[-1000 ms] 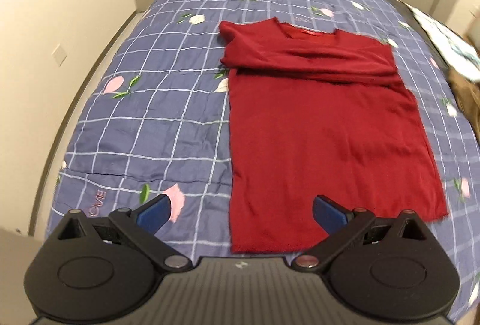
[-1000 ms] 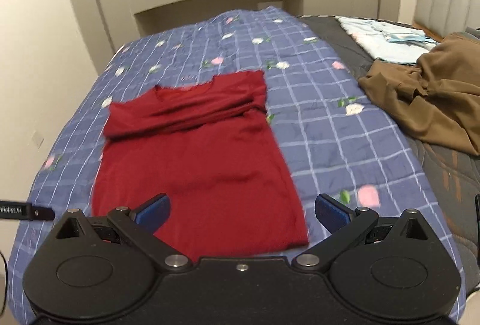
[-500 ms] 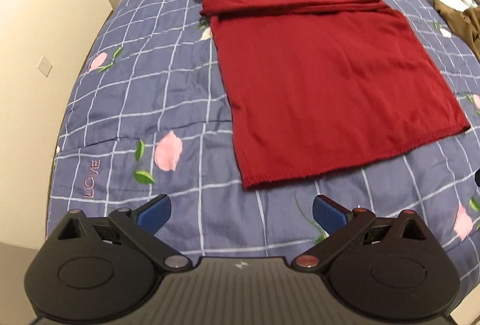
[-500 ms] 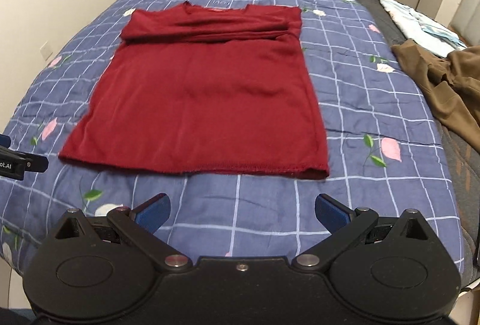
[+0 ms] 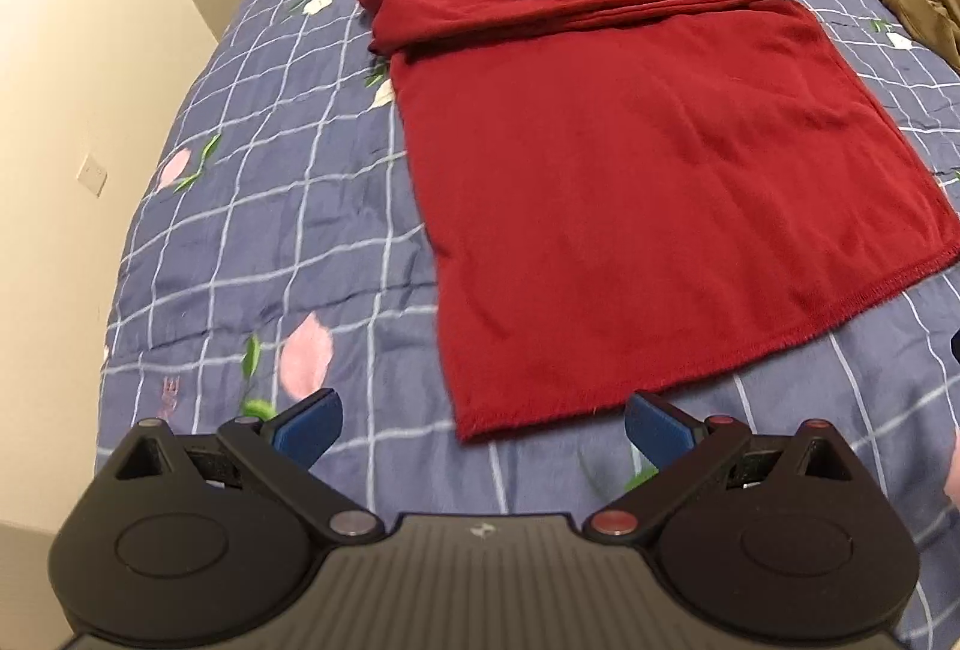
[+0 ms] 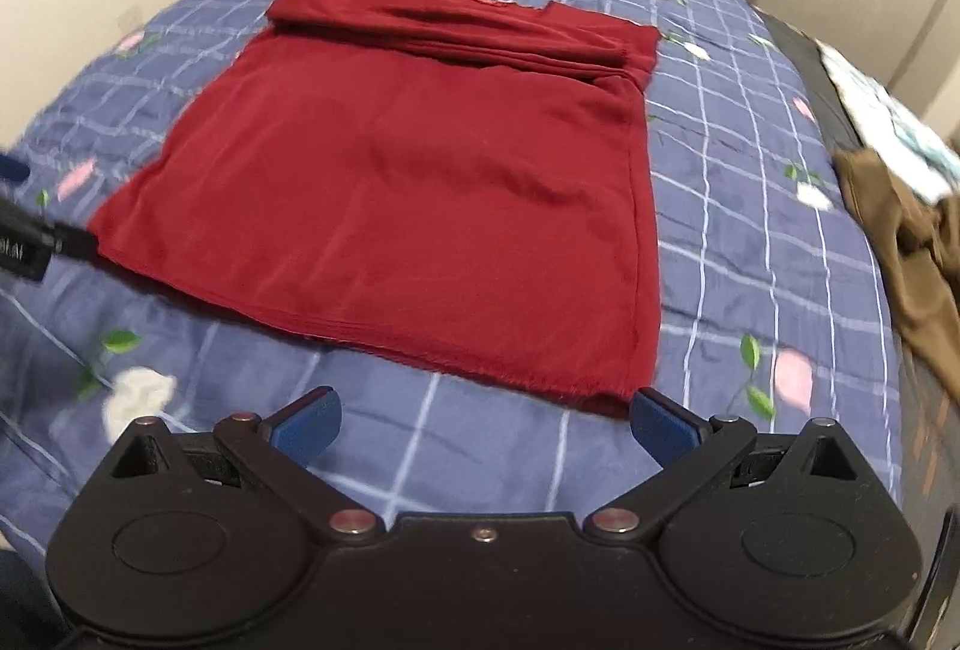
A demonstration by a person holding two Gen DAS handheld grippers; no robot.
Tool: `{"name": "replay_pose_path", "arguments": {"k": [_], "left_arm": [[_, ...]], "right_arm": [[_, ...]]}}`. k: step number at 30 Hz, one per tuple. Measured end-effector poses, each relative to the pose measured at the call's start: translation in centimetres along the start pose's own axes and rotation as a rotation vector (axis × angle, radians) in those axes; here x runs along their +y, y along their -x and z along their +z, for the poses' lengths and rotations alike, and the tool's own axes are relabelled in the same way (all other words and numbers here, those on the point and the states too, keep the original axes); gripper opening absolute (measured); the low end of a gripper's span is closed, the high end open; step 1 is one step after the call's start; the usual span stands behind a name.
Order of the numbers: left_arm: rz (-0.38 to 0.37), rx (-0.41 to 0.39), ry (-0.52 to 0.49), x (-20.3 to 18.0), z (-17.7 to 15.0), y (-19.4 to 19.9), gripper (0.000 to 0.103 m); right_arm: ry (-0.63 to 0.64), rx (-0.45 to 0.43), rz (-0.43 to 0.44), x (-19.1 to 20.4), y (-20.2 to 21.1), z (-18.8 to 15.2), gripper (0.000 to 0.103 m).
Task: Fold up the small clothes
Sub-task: 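Raise both grippers above the folded red sweater, then grasp the sweater's side edge with both grippers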
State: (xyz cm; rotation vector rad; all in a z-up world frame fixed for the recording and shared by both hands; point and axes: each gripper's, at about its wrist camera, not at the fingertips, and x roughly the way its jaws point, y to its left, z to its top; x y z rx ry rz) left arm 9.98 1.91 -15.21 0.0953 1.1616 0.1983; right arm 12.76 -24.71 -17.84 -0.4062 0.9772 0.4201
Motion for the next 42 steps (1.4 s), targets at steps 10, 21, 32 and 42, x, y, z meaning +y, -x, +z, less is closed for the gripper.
{"name": "replay_pose_path", "arguments": {"k": [10, 21, 32, 42], "left_arm": [[0.119, -0.144, -0.419, -4.5, -1.7, -1.9, 0.102], [0.21, -0.152, -0.594, -6.6, -3.7, -5.1, 0.102], [0.194, -0.17, -0.573, -7.9, -3.2, -5.5, 0.072], [0.167, -0.156, -0.547, -8.9, -3.0, -4.8, 0.007]], "right_arm": [[0.355, -0.026, 0.007, -0.3, -3.1, 0.1, 0.089], [0.563, -0.031, 0.038, -1.6, -5.4, -0.7, 0.075], [0.653, -0.093, 0.076, -2.0, -5.7, -0.8, 0.033], [0.672, -0.113, 0.204, -3.7, -5.3, 0.0, 0.008]]}}
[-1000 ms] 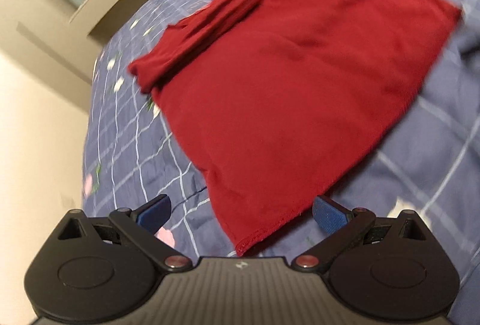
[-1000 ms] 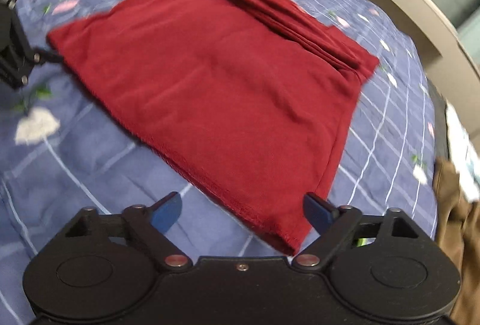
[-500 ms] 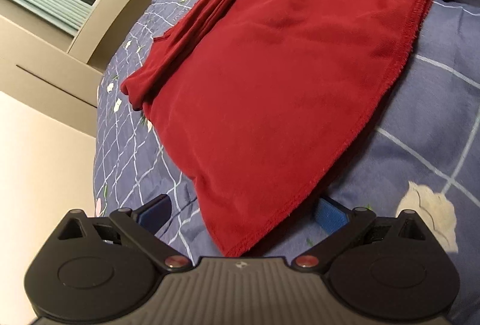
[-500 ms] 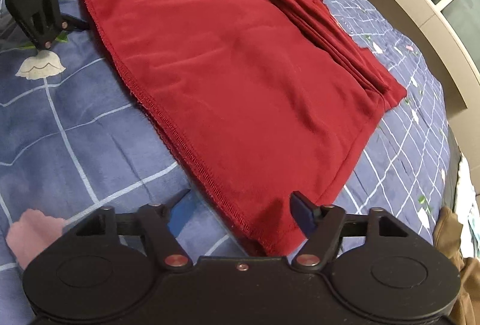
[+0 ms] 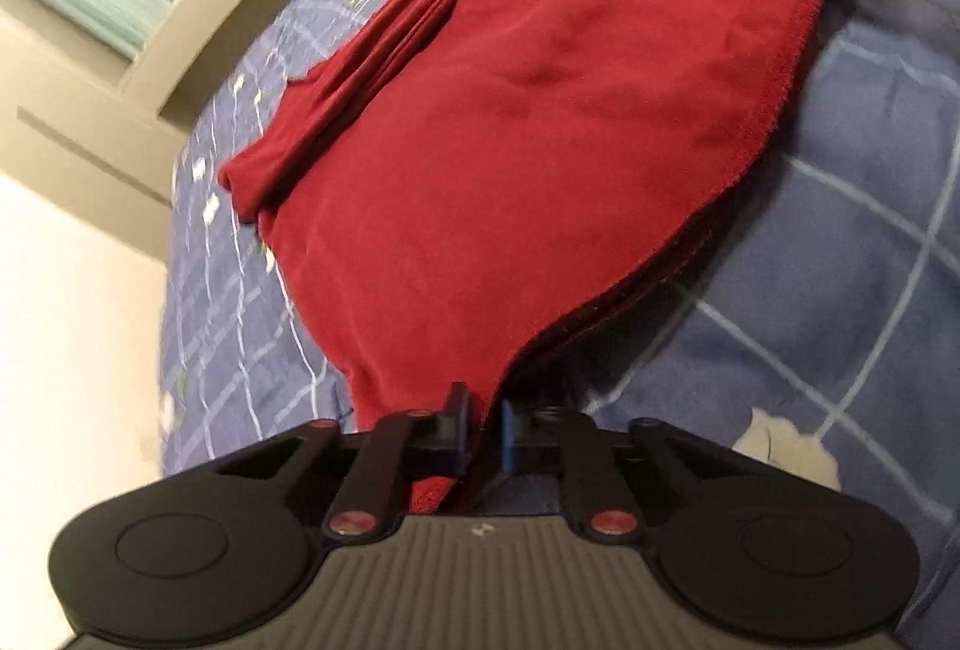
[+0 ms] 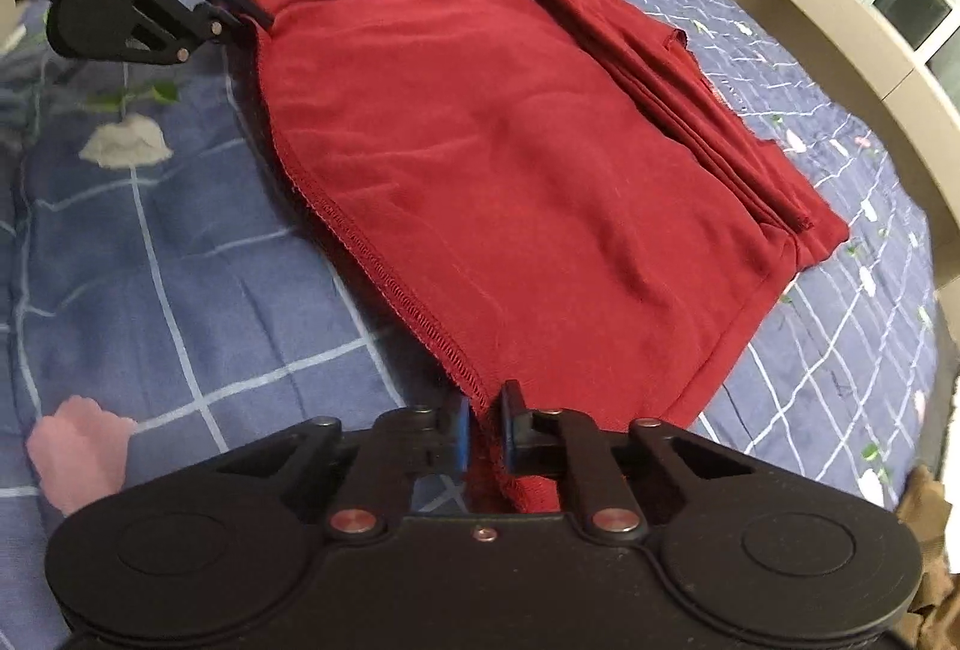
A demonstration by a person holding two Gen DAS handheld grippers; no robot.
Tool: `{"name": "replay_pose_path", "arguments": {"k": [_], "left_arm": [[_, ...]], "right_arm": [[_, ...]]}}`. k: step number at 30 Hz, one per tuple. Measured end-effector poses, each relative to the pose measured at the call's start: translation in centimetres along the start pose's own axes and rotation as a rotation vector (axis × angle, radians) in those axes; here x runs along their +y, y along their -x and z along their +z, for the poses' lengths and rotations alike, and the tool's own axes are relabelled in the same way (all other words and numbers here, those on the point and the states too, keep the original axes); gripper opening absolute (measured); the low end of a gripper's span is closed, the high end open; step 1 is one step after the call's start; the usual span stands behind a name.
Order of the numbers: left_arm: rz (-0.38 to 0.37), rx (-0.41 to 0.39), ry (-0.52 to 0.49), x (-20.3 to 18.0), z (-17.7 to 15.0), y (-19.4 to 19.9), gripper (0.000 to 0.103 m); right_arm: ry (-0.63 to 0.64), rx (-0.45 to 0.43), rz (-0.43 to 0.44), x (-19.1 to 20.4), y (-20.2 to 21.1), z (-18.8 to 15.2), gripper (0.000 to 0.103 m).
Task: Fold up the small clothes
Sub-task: 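Grasp the sweater's side edge with both grippers, then lift the held side edge and fold it across the sweater with both grippers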
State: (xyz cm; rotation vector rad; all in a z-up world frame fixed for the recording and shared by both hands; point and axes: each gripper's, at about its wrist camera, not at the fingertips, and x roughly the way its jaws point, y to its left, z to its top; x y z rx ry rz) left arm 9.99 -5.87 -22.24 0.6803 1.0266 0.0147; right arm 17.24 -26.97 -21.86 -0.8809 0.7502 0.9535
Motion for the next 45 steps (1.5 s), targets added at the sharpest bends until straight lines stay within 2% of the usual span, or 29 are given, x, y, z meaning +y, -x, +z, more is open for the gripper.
{"name": "replay_pose_path", "arguments": {"k": [4, 9, 14, 18, 23, 27, 33, 39, 45], "left_arm": [[-0.047, 0.003, 0.086, 2.0, 0.4, 0.4, 0.004], [-0.087, -0.016, 0.078, 3.7, 0.6, 1.2, 0.004], [-0.131, -0.034, 0.063, 5.9, 1.6, 1.8, 0.003], [-0.151, -0.051, 0.07, 9.0, 3.7, 2.1, 0.003], [-0.183, -0.073, 0.074, 13.3, 7.5, 2.0, 0.003], [-0.245, -0.072, 0.068, 17.3, 11.2, 1.5, 0.003], [-0.286, -0.08, 0.041, 23.8, 15.6, -1.4, 0.003], [-0.318, -0.064, 0.054, 28.4, 19.5, -5.3, 0.003], [-0.37, -0.001, 0.071, 32.0, 23.0, -9.9, 0.003]], "right_arm": [[-0.018, -0.011, 0.048, -1.3, 0.7, 0.5, 0.006], [-0.063, -0.002, 0.091, -3.1, 1.0, 1.4, 0.005], [-0.108, 0.003, 0.098, -5.0, 1.8, 2.8, 0.005], [-0.122, -0.006, 0.083, -6.9, 2.1, 4.2, 0.005], [-0.166, -0.024, 0.058, -11.2, 2.5, 6.7, 0.005], [-0.158, -0.048, 0.044, -15.3, 2.6, 9.2, 0.004], [-0.123, -0.088, 0.042, -21.7, 0.9, 12.7, 0.004], [-0.099, -0.087, 0.065, -27.3, -1.9, 16.0, 0.004], [-0.068, -0.067, 0.057, -31.8, -5.2, 18.7, 0.004]]}}
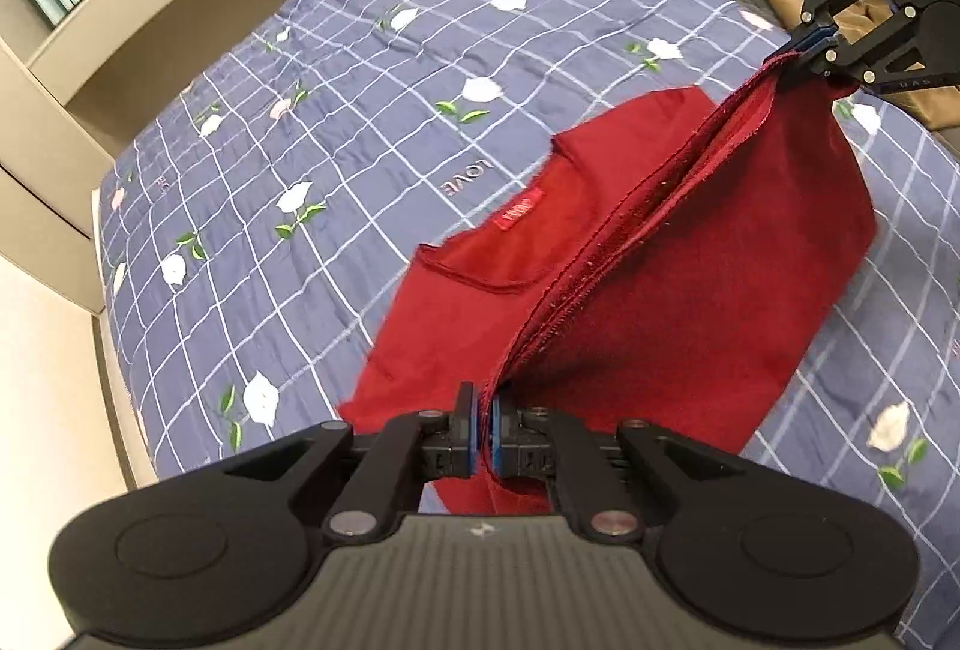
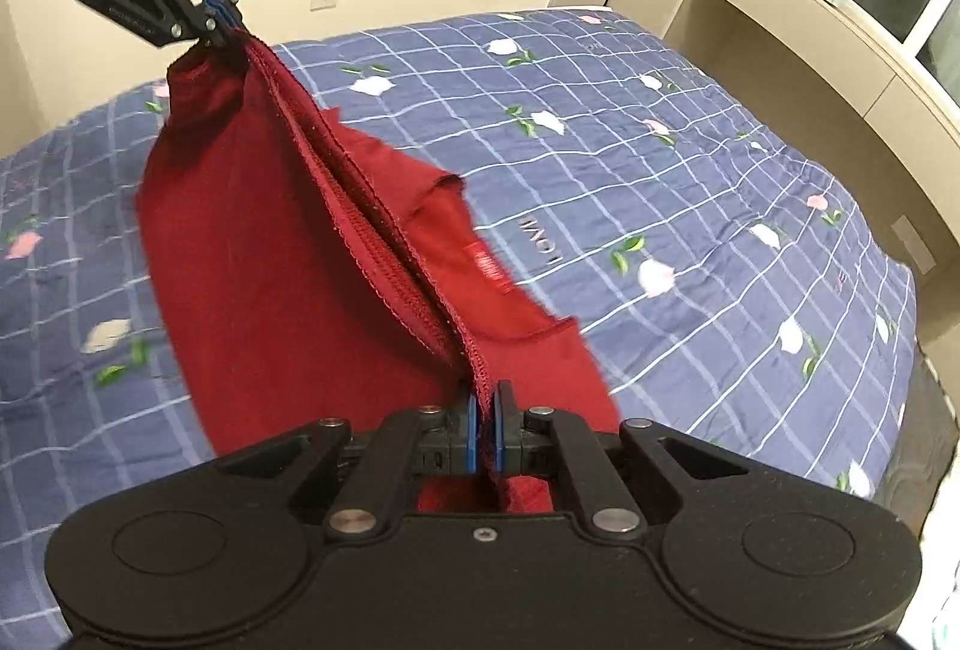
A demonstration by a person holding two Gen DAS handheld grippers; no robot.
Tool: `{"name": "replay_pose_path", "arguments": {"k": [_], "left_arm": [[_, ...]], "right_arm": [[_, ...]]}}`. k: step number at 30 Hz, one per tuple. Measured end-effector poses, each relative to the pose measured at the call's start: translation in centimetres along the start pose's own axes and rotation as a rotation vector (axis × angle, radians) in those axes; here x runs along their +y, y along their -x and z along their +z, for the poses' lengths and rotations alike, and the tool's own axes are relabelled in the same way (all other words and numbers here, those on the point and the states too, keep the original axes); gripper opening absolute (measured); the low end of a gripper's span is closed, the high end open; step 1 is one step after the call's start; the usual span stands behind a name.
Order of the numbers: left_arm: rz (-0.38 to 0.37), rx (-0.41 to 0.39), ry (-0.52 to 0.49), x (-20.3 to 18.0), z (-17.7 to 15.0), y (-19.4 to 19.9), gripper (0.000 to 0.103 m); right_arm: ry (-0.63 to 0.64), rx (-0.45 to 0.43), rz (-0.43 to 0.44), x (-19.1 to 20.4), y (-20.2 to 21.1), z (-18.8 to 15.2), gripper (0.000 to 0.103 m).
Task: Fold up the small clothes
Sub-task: 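Lift the held side edge and fold it across the sweater with both grippers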
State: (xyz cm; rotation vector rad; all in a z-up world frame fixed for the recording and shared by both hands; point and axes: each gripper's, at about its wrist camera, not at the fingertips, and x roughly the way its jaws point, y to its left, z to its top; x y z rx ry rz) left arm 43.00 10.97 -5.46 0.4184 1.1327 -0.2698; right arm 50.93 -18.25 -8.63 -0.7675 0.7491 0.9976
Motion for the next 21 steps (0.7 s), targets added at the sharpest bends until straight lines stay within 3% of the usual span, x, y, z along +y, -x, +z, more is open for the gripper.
{"name": "replay_pose_path", "arguments": {"k": [9, 21], "left_arm": [[-0.003, 0.086, 0.079, 4.6, 4.1, -8.3, 0.003], [-0.03, 0.127, 0.196, 7.3, 4.0, -16.4, 0.007]], "right_arm": [[-0.065, 0.082, -0.003, -5.4, -8.6, 1.7, 0.004], [-0.127, 0.162, 0.053, -8.1, -16.6, 0.4, 0.005]]}}
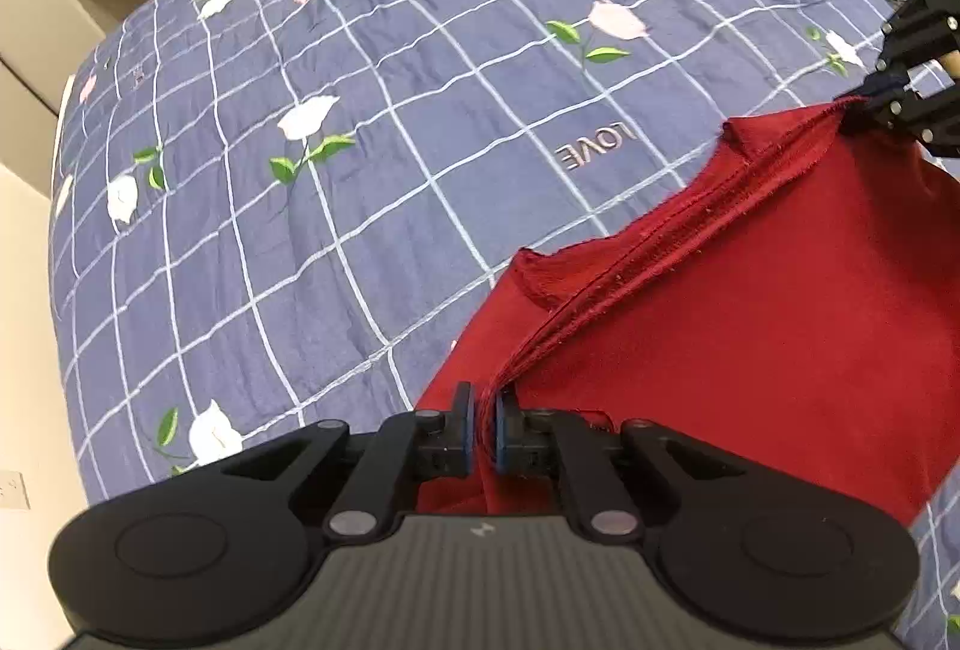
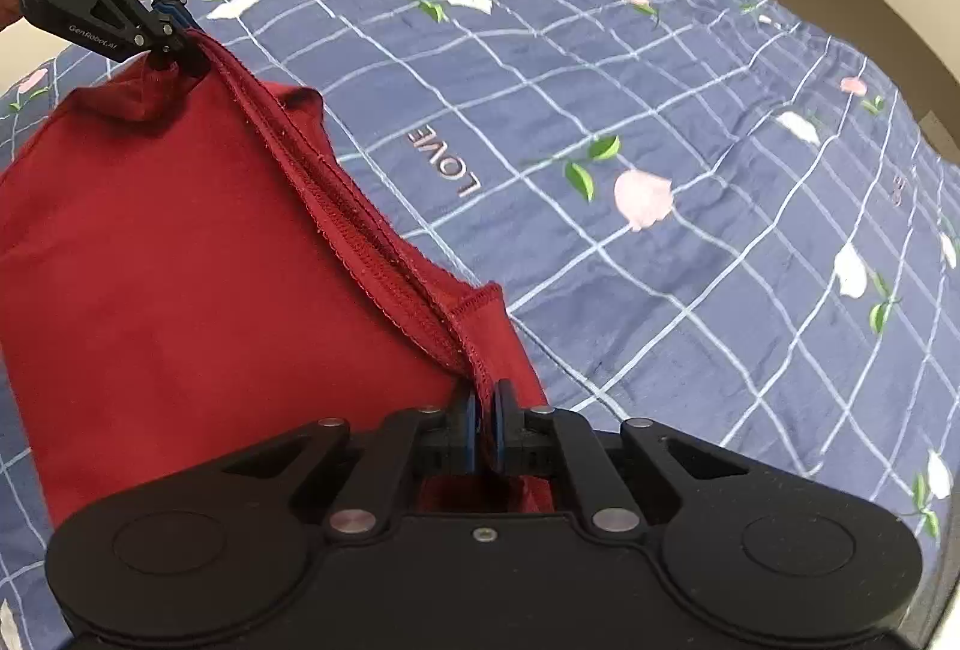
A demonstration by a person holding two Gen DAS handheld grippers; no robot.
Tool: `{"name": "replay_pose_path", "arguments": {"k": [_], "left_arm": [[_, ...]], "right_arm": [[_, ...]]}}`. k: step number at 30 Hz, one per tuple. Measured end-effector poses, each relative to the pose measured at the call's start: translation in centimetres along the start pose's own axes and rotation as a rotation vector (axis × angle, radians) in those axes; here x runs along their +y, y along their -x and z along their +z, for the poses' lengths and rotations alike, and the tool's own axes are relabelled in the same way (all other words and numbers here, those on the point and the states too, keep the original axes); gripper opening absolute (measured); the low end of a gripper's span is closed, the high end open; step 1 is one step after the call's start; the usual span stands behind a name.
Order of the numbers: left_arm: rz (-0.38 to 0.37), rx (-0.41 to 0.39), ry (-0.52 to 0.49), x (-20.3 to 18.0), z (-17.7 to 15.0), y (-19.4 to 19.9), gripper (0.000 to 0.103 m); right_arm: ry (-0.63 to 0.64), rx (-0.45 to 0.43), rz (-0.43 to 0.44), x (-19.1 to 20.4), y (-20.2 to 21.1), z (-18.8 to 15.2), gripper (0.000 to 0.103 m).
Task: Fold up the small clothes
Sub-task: 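Lift the held side edge and fold it across the sweater with both grippers, then open both grippers to release the folded edge and withdraw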
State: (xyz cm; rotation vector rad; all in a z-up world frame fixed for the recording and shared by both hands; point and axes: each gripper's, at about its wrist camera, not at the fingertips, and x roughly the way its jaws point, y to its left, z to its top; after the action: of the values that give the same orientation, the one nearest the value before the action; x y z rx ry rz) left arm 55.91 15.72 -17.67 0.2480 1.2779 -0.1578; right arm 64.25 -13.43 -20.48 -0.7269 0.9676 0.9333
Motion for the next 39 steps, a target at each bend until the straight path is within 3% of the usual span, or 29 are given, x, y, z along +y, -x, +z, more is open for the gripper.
{"name": "replay_pose_path", "arguments": {"k": [2, 5, 8, 10, 16, 21, 30, 34, 39], "left_arm": [[-0.008, -0.005, -0.007, 0.4, -0.1, -0.5, 0.011], [-0.007, -0.017, -0.046, 0.9, -0.1, -0.6, 0.026], [0.001, -0.013, -0.076, 1.5, 0.1, -0.4, 0.05], [0.018, -0.021, -0.09, 1.9, 0.3, -0.2, 0.067], [0.06, -0.062, -0.1, 2.6, 0.1, 1.2, 0.091], [0.08, -0.072, -0.076, 2.9, 0.1, 1.3, 0.1], [-0.126, -0.133, 0.107, 5.5, -0.3, 2.4, 0.101], [-0.165, -0.165, 0.194, 6.7, -1.3, 2.8, 0.101], [-0.197, -0.175, 0.26, 7.9, -1.5, 3.0, 0.102]], "right_arm": [[0.004, -0.001, 0.01, -0.1, -0.5, -0.1, 0.005], [0.001, 0.002, 0.021, -0.5, -1.1, -0.4, 0.007], [-0.014, 0.002, 0.022, -1.2, -1.4, -0.5, 0.015], [-0.029, -0.003, 0.018, -1.6, -1.4, -0.5, 0.023], [-0.076, -0.041, -0.049, -2.3, -0.8, -1.0, 0.057], [-0.115, -0.06, -0.069, -2.6, -0.6, -1.3, 0.06], [-0.318, -0.032, -0.007, -4.6, -2.4, -2.9, 0.072], [-0.42, -0.048, 0.013, -5.6, -2.6, -3.6, 0.078], [-0.443, -0.042, 0.01, -5.4, -2.9, -3.5, 0.078]]}}
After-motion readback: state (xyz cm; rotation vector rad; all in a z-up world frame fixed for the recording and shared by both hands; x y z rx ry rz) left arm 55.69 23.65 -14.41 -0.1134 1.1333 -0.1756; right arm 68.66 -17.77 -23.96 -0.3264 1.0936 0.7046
